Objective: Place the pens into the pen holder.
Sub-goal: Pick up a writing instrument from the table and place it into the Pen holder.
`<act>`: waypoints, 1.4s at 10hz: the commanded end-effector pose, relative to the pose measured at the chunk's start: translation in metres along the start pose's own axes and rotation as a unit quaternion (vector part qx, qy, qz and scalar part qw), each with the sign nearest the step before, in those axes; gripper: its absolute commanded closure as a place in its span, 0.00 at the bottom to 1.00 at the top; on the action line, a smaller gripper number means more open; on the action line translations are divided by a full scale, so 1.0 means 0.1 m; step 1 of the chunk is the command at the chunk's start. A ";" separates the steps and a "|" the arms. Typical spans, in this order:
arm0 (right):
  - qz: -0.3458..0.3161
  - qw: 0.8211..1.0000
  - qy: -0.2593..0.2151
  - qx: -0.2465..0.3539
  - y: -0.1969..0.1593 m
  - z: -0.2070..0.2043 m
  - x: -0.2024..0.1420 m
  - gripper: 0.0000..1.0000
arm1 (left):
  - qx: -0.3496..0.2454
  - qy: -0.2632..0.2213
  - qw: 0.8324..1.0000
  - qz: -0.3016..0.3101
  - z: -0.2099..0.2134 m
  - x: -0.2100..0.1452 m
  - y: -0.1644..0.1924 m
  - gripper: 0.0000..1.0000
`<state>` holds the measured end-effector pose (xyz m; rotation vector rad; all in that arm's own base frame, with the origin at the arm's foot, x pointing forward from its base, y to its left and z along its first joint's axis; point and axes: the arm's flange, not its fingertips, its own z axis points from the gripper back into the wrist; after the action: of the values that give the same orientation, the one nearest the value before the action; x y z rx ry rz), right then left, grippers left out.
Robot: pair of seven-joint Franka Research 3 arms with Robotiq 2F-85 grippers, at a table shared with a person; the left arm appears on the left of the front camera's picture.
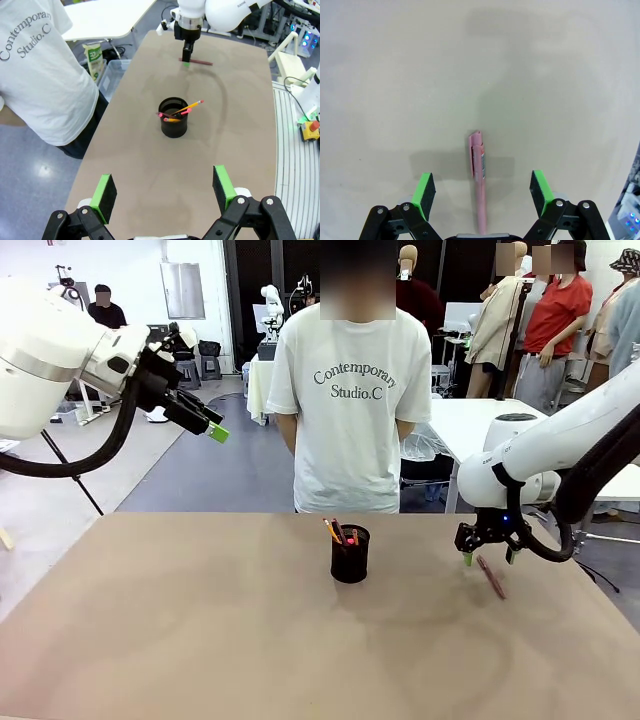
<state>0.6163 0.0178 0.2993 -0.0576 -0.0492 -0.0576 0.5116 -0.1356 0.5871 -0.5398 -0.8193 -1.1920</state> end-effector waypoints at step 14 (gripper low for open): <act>-0.003 1.000 0.015 0.010 -0.03 -0.05 0.24 1.00 | 0.004 0.001 1.000 0.001 0.02 0.00 0.00 0.00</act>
<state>0.6363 0.0166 0.3003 -0.0541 -0.0449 -0.0678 0.5116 -0.1356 0.5871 -0.5398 -0.8193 -1.1919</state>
